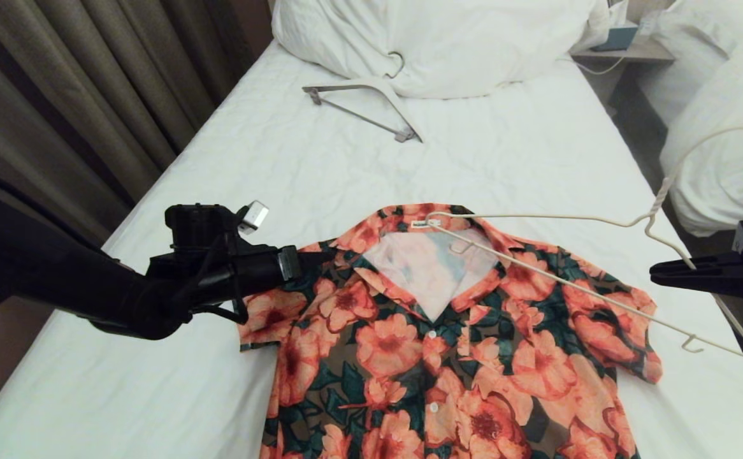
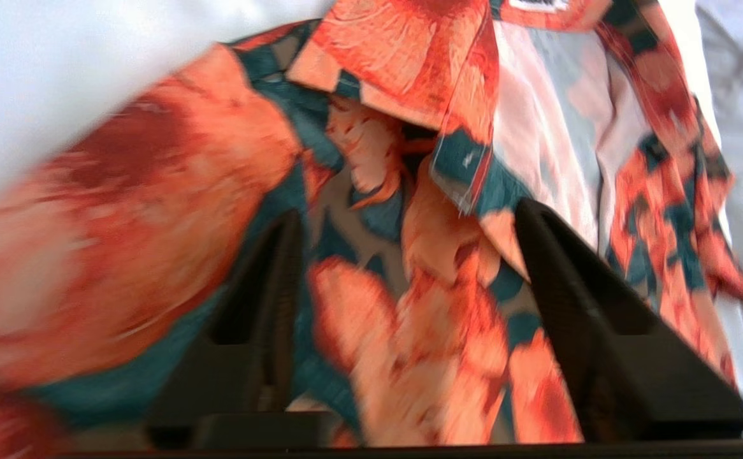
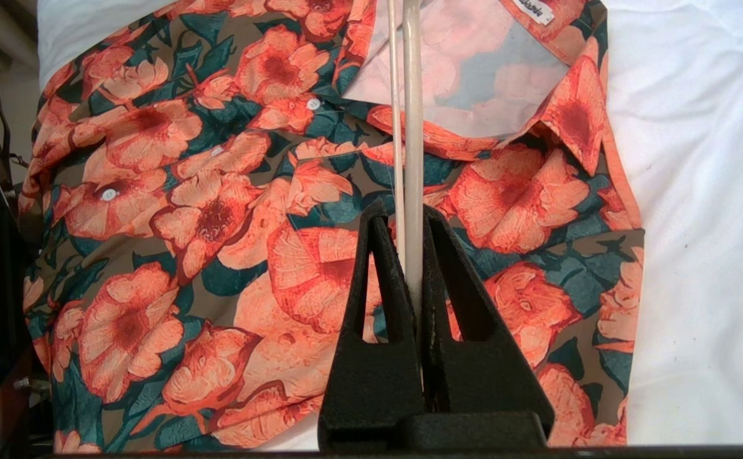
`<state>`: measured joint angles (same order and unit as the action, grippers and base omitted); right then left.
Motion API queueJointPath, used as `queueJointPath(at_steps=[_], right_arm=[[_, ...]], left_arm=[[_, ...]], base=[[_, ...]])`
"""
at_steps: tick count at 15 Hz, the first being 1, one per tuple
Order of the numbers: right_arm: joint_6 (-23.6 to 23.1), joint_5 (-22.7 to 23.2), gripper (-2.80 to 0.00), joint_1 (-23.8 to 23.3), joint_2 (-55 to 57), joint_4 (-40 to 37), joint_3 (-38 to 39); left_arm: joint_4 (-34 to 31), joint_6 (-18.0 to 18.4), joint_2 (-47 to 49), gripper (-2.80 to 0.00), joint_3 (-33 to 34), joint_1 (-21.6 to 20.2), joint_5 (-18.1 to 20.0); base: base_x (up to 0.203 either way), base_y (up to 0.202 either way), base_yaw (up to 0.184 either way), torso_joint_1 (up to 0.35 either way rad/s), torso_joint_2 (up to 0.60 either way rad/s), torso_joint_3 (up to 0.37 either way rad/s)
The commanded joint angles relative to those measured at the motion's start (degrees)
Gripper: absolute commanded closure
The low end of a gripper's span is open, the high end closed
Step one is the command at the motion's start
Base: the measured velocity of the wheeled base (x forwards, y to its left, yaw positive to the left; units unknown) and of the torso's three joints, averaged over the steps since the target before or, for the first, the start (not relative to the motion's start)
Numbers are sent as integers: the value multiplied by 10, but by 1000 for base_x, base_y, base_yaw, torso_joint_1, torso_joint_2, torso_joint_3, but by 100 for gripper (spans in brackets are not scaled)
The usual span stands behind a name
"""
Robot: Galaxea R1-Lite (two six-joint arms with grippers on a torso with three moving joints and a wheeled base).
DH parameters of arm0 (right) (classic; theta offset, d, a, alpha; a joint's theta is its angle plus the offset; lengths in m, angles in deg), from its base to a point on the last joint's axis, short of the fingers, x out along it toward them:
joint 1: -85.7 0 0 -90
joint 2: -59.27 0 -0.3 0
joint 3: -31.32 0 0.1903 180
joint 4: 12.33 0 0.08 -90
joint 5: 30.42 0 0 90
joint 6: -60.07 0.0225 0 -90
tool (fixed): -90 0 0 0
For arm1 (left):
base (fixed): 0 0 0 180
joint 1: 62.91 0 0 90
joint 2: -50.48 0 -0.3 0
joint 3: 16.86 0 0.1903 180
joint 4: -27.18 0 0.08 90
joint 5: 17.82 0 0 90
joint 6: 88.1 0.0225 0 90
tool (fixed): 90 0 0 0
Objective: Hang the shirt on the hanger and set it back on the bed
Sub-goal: Lift the shirt and hanger
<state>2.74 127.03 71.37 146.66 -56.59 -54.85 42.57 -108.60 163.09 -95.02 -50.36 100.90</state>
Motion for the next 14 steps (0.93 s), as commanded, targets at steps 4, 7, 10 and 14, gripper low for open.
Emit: queueJointPath(at_steps=[4, 7, 10, 14], right_arm=[[-3, 4, 0, -1, 8, -1, 0], [-3, 4, 0, -3, 11, -1, 0], [-3, 4, 0, -10, 24, 6, -4], [-3, 4, 0, -10, 27, 10, -2]], left_arm=[[3, -35, 46, -280, -46, 64, -70], [3, -45, 81, -280, -86, 81, -108], [3, -61, 71, -280, -85, 95, -109], [3, -62, 75, 0, -106, 118, -109]], base=[[0, 0, 0, 0, 0, 0], [0, 0, 0, 0, 0, 0], [0, 0, 0, 0, 0, 0], [0, 0, 0, 0, 0, 0]])
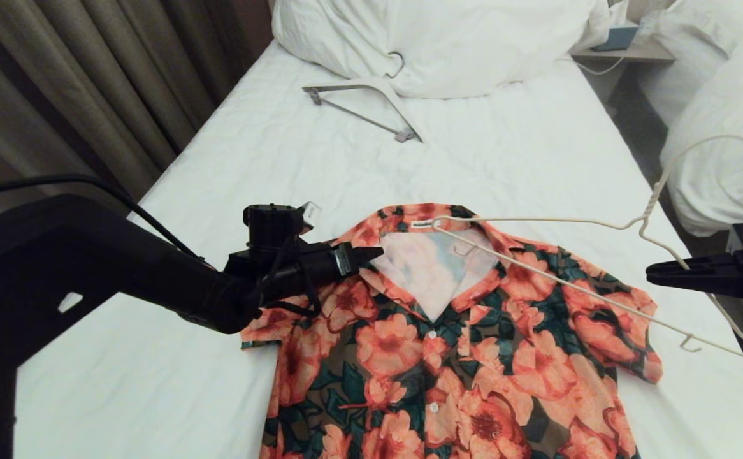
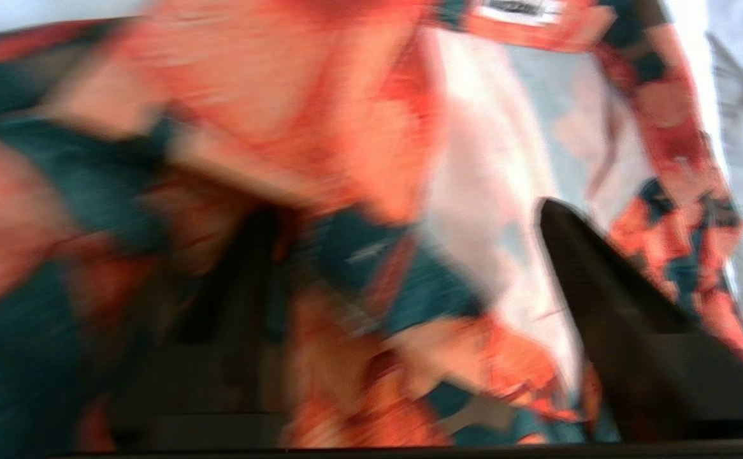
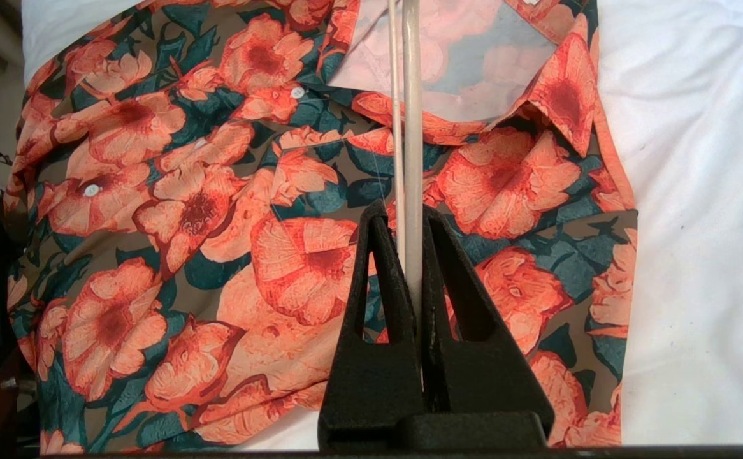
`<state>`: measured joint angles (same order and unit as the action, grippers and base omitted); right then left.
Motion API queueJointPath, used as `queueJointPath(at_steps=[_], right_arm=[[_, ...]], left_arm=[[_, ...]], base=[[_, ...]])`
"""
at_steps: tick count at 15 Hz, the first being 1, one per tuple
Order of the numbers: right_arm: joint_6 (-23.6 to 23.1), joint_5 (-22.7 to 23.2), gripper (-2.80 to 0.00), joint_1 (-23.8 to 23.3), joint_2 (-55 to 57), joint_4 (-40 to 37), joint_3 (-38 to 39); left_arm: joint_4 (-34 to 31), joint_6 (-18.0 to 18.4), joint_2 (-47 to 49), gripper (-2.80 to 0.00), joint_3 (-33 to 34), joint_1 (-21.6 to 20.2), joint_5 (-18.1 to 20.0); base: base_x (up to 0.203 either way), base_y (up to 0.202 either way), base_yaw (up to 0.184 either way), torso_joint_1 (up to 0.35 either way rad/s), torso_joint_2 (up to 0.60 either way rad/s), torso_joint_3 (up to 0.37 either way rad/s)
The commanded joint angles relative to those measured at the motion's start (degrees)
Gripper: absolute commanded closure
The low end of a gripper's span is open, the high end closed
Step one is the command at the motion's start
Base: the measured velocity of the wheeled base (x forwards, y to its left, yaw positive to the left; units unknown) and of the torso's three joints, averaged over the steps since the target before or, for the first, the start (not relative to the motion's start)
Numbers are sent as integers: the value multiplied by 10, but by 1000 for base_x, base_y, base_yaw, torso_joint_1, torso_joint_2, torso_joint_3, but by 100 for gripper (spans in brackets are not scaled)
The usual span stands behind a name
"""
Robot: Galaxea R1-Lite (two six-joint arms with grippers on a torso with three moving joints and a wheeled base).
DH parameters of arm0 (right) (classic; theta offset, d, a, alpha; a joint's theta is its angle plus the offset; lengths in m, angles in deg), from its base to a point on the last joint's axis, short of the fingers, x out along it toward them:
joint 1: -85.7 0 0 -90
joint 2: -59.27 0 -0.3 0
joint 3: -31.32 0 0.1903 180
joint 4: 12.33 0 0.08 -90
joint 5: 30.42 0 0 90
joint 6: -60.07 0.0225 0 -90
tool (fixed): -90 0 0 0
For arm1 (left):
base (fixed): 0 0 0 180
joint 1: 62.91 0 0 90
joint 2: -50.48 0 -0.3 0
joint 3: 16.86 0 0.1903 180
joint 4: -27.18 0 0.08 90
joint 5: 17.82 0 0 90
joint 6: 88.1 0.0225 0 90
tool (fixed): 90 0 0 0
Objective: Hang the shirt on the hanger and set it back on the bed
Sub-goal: Lift the shirt and hanger
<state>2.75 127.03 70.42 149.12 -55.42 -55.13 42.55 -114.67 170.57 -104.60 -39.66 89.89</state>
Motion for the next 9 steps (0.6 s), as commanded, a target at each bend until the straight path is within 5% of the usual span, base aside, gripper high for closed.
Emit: queueJointPath(at_steps=[1, 9], right_arm=[[-3, 4, 0, 0, 2, -1, 1], [-3, 3, 0, 2, -1, -2, 14]], left_arm=[[3, -1, 1, 0, -15, 18, 1], [-1, 0, 6, 0, -45, 18, -11]], base=[[0, 0, 0, 0, 0, 0], [0, 0, 0, 0, 0, 0]])
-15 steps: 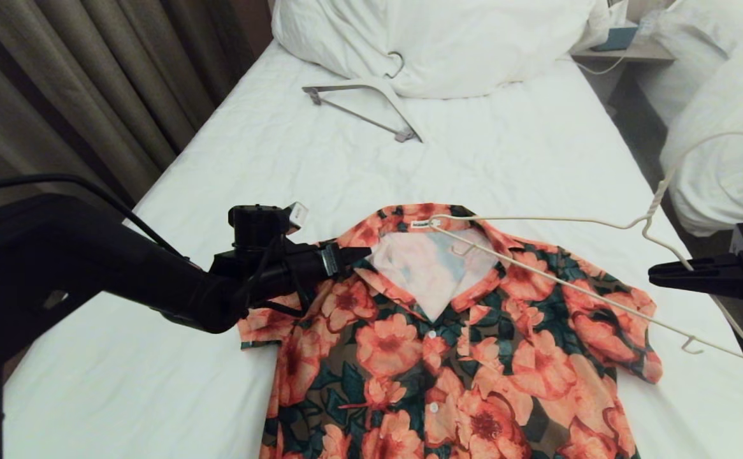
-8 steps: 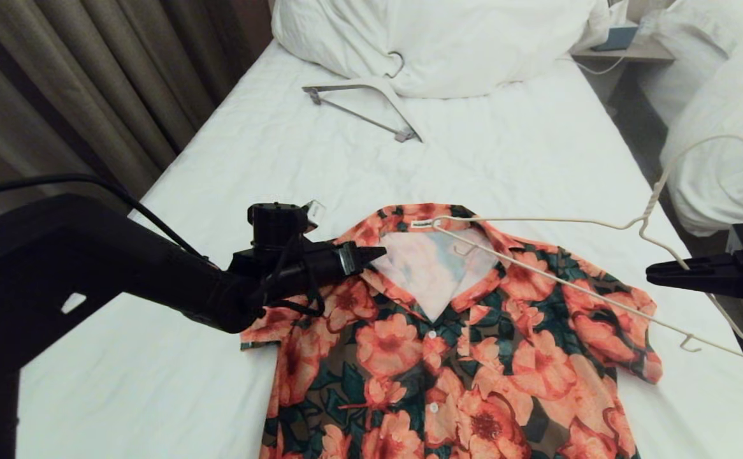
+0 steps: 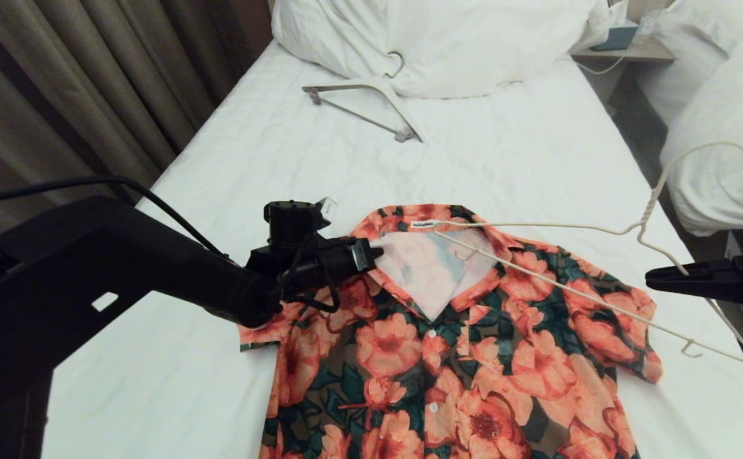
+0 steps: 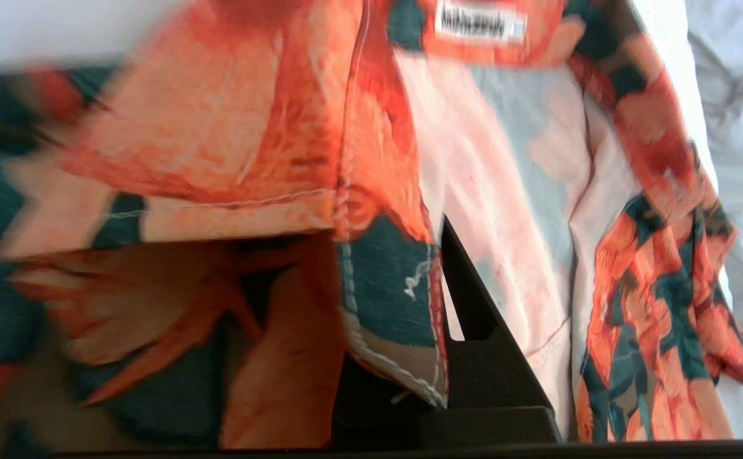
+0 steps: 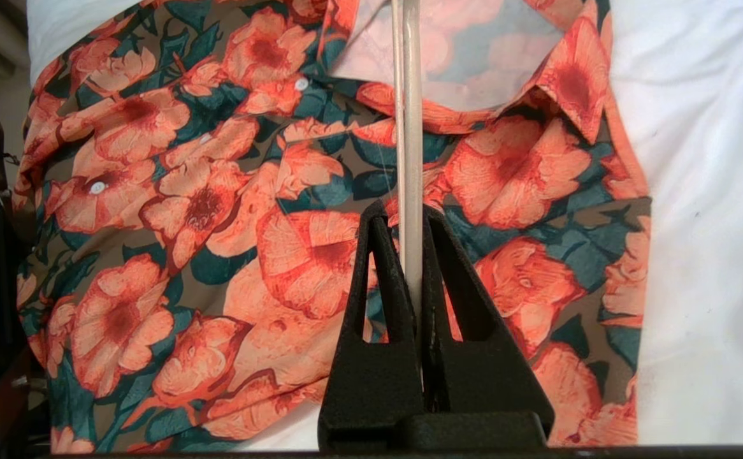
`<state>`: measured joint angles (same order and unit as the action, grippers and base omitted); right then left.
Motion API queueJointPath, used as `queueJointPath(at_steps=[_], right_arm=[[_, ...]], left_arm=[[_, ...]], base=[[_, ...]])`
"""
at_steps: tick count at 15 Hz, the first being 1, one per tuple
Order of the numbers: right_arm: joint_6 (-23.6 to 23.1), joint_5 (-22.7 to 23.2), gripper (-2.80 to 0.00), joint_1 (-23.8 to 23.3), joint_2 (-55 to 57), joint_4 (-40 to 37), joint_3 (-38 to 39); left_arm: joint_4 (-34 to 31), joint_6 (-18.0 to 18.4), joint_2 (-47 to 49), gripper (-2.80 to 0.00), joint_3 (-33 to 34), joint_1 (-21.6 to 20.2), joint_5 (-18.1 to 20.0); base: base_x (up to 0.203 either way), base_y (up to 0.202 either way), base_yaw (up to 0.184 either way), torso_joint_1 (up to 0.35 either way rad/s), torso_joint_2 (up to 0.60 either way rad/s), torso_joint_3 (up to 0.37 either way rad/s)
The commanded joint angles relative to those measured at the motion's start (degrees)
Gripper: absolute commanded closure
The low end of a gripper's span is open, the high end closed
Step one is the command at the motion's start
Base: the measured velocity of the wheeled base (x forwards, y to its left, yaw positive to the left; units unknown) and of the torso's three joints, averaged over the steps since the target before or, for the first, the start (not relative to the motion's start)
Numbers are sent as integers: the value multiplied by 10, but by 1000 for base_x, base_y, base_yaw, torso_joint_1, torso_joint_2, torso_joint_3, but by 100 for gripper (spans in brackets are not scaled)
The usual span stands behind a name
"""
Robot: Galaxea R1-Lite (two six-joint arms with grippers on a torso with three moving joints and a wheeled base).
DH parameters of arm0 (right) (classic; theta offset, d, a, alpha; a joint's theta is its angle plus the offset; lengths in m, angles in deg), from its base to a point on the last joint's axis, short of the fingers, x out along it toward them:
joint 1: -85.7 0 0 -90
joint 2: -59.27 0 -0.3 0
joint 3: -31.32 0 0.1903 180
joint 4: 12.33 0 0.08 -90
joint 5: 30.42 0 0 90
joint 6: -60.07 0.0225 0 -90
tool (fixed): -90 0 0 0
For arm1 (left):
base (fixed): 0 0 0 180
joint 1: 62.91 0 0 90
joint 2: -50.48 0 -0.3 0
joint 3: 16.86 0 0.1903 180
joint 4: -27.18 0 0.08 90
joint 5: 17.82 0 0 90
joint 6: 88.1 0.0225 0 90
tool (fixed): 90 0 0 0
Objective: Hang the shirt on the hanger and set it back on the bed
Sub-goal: Lift the shirt and hanger, then hook one side of the shirt onto the hanger
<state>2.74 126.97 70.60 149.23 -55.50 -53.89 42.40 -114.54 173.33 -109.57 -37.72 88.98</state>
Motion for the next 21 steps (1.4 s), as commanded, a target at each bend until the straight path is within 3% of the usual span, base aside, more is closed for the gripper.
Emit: queueJointPath(at_steps=[1, 4, 6, 8, 11, 15, 21], right_arm=[[-4, 4, 0, 3, -2, -1, 10], [-3, 3, 0, 16, 3, -1, 16], [-3, -2, 0, 26, 3, -2, 20], [-4, -16, 0, 38, 8, -2, 23], [-3, -23, 0, 72, 32, -1, 13], [1, -50, 0, 132, 78, -1, -38], [11, -50, 0, 158, 110, -1, -81]], left_arm=[[-10, -1, -46, 0, 10, -3, -5], [-95, 1, -132, 0, 18, -1, -21], [-203, 3, -187, 0, 1, 21, -61], [-252, 22, -225, 0, -9, 59, -112], [-258, 31, -236, 0, -10, 107, -161], [-258, 31, -234, 0, -18, 145, -188], [-298, 31, -221, 0, -76, 230, -238]], base=[[0, 0, 0, 0, 0, 0], [0, 0, 0, 0, 0, 0], [0, 0, 0, 0, 0, 0], [0, 0, 0, 0, 0, 0], [0, 0, 0, 0, 0, 0], [0, 0, 0, 0, 0, 0], [0, 0, 0, 0, 0, 0]])
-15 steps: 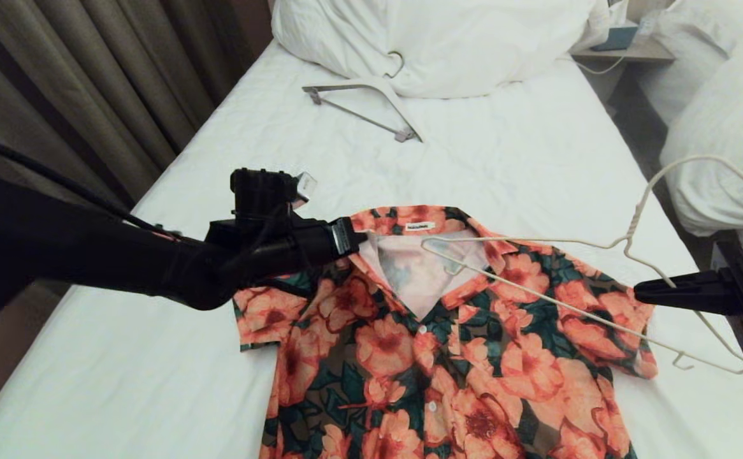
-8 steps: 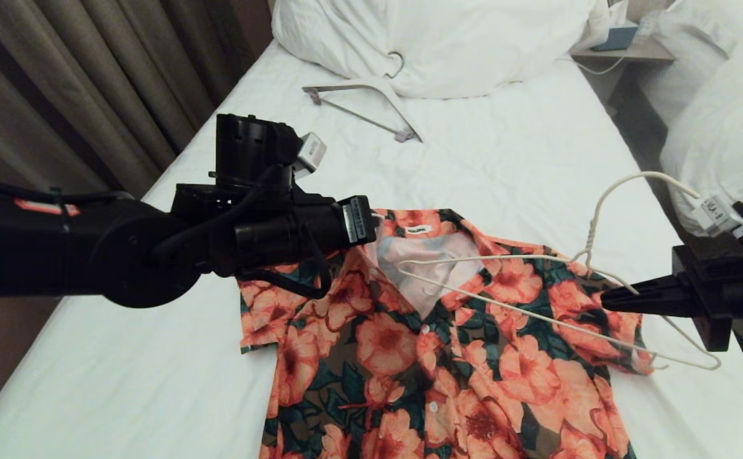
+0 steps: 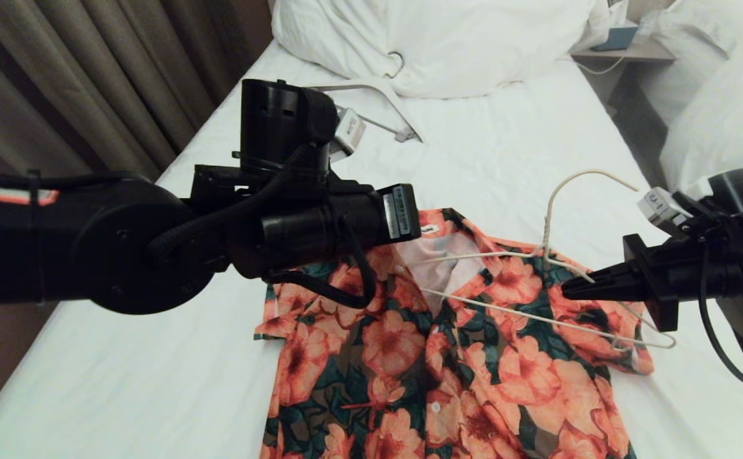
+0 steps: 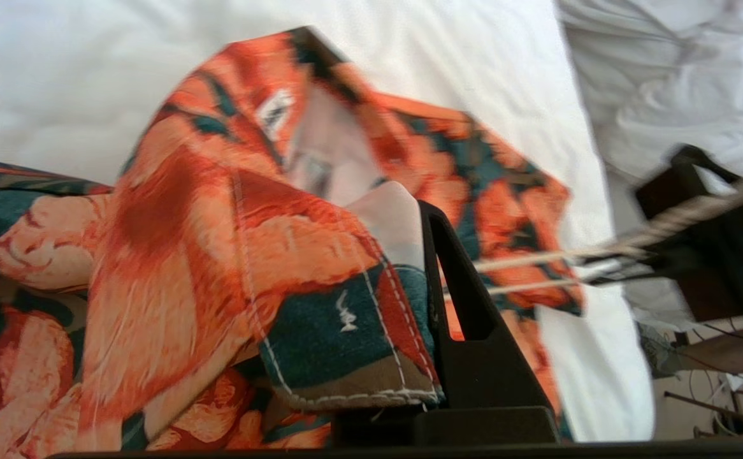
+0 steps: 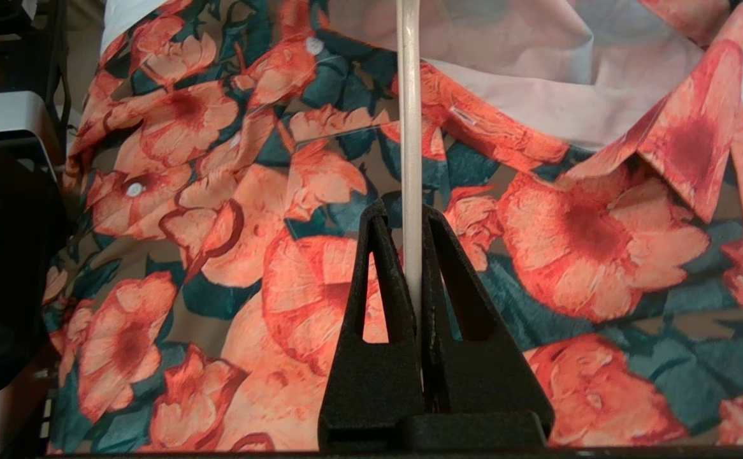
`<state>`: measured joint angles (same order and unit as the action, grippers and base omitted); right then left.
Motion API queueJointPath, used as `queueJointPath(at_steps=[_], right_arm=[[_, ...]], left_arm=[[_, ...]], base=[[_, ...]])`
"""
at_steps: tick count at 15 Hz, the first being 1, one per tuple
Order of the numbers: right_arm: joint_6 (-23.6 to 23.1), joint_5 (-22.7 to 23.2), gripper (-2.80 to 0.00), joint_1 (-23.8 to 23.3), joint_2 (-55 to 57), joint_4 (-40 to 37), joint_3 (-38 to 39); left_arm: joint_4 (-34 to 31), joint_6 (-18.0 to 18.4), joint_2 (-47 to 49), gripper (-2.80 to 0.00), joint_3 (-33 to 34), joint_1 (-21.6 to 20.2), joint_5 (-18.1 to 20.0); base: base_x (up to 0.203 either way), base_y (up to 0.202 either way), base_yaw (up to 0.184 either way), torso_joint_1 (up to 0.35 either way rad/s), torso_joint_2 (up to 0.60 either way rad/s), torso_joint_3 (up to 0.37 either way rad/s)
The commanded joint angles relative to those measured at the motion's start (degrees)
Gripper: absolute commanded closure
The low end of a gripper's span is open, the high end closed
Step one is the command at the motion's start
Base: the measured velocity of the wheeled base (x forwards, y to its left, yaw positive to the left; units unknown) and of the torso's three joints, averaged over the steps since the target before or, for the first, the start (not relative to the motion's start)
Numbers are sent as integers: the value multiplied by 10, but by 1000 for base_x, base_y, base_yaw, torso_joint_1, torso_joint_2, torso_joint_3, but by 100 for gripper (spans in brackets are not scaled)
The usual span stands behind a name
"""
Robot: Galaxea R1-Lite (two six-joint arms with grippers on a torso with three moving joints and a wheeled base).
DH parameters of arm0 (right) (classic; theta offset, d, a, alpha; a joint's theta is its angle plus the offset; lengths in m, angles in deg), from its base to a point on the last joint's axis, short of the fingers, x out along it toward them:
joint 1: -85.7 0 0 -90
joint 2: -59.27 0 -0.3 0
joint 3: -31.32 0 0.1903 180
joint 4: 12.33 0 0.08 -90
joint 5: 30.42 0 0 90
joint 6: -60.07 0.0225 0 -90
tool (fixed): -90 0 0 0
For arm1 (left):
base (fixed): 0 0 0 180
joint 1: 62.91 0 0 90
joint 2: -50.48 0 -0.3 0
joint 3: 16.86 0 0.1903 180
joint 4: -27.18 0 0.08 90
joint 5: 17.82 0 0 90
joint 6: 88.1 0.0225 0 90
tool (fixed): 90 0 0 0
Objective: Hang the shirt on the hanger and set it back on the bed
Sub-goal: Hook one side of the shirt onto the hanger
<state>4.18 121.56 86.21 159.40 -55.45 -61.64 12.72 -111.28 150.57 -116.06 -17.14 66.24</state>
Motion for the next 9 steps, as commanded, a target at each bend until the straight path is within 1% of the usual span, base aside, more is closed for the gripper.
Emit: queueJointPath(at_steps=[1, 3, 5, 7, 9], right_arm=[[-3, 4, 0, 5, 9, -1, -9], [11, 5, 0, 6, 4, -1, -20], [22, 5, 0, 9, 3, -1, -29], [22, 8, 0, 19, 2, -1, -24], [22, 8, 0, 32, 7, -1, -24]], left_arm=[[-2, -1, 12, 0, -14, 43, -25], [-3, -2, 15, 0, -11, 76, -58], [-3, -1, 26, 0, -18, 113, -71], [-2, 4, 53, 0, -37, 127, -78], [-2, 30, 69, 0, -73, 129, -79]], base=[[0, 0, 0, 0, 0, 0], [0, 0, 0, 0, 0, 0], [0, 0, 0, 0, 0, 0], [0, 0, 0, 0, 0, 0], [0, 0, 0, 0, 0, 0]])
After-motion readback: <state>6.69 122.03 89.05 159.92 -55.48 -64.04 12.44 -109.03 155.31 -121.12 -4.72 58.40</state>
